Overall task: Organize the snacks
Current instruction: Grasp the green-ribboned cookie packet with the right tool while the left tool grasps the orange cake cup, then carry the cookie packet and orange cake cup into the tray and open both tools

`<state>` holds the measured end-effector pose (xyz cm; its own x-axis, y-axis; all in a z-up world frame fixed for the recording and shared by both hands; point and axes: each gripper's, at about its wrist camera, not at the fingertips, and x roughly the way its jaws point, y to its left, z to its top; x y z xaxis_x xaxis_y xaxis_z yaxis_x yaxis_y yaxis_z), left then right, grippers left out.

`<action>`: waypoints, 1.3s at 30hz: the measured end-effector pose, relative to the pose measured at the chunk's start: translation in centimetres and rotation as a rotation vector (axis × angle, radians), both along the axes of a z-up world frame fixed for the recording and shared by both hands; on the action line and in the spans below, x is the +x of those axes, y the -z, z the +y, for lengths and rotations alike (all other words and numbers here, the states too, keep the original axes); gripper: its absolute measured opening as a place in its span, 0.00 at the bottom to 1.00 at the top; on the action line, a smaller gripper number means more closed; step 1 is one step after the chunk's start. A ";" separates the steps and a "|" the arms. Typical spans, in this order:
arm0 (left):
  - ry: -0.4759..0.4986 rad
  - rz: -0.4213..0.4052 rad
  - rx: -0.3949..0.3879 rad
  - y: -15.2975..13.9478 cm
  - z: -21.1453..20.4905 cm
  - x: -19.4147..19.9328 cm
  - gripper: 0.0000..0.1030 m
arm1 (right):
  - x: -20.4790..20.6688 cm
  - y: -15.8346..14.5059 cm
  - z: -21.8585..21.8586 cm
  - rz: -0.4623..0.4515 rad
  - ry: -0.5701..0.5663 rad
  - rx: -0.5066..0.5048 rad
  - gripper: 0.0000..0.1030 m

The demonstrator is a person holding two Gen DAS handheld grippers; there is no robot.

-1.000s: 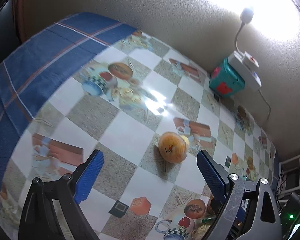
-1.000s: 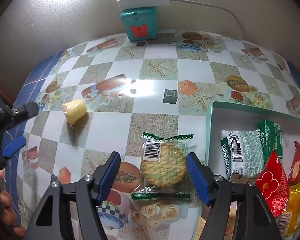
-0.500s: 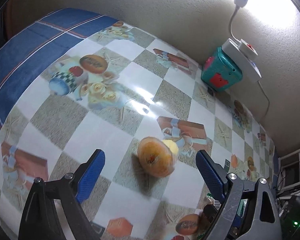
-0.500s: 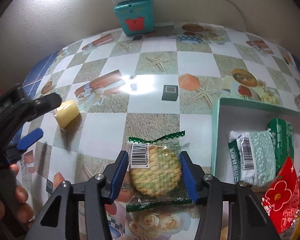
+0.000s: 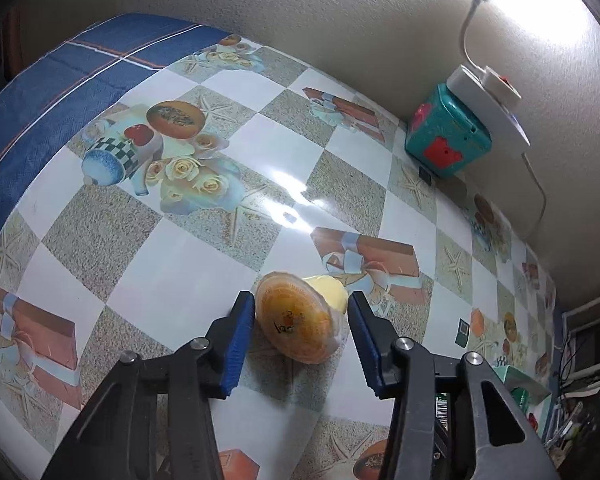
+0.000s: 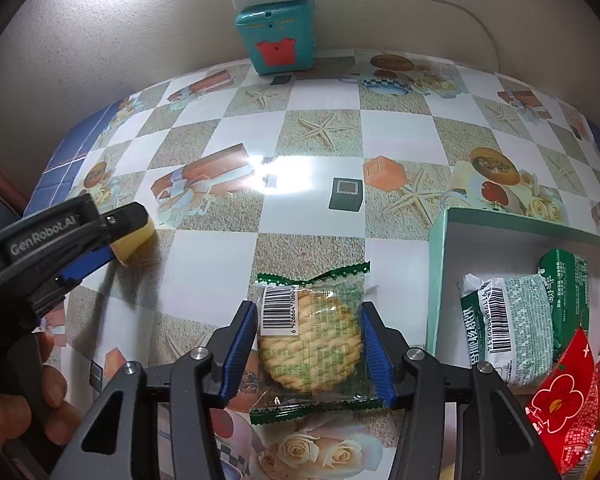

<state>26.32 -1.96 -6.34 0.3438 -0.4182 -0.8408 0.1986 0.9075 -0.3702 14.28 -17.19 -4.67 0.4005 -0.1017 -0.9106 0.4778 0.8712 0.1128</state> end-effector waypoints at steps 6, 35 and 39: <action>-0.003 0.012 -0.026 -0.1 0.7 0.0 0.48 | -0.1 0.0 0.0 -0.002 -0.002 -0.004 0.52; -0.001 -0.095 -0.143 -7.1 2.8 -1.7 0.48 | -1.5 -5.3 -0.6 -0.108 0.018 -0.041 0.51; 0.032 -0.149 -0.177 -9.7 2.2 -2.8 0.48 | -3.4 -8.1 -3.0 -0.161 0.079 -0.067 0.51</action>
